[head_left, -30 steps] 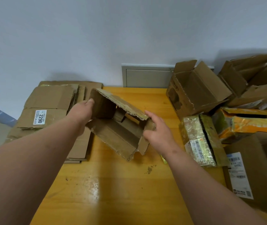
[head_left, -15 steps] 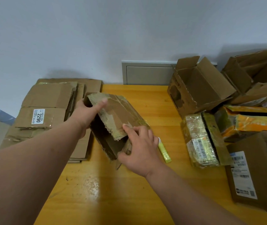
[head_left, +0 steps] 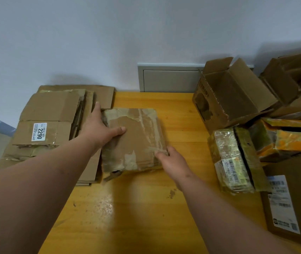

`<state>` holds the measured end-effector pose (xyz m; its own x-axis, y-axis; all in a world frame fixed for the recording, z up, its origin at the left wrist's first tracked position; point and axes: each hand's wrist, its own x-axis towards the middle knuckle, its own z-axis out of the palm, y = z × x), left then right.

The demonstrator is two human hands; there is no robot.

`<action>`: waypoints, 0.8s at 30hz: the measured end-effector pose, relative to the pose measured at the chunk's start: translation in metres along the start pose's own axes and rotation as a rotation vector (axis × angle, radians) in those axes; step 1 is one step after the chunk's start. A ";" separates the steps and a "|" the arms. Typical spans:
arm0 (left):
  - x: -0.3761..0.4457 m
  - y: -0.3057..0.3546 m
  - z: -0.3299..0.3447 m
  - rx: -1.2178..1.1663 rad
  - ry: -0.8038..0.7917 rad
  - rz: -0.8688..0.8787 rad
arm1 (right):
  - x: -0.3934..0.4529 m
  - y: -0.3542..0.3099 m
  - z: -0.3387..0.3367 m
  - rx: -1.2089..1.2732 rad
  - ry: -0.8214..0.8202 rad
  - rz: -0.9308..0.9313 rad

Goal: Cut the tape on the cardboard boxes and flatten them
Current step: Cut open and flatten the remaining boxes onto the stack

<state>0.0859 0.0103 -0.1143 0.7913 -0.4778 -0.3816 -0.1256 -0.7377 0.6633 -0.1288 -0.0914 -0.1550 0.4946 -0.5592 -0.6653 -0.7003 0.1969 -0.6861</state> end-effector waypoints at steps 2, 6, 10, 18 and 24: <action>0.000 0.002 0.001 0.325 0.100 0.033 | 0.003 0.005 0.003 0.006 0.026 -0.061; -0.004 0.002 0.009 0.433 0.042 0.023 | 0.009 0.002 0.001 0.063 -0.018 -0.008; -0.013 0.002 0.023 0.607 -0.139 0.102 | 0.021 -0.010 -0.002 0.110 -0.055 0.095; -0.011 -0.001 0.023 0.842 -0.203 0.140 | 0.033 -0.002 -0.018 0.453 0.140 -0.034; -0.011 0.012 0.031 0.938 -0.188 0.285 | 0.025 -0.007 -0.031 0.589 -0.067 -0.041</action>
<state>0.0572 -0.0084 -0.1220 0.5604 -0.7036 -0.4370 -0.7823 -0.6230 -0.0001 -0.1276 -0.1323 -0.1581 0.5598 -0.5276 -0.6389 -0.2860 0.6006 -0.7466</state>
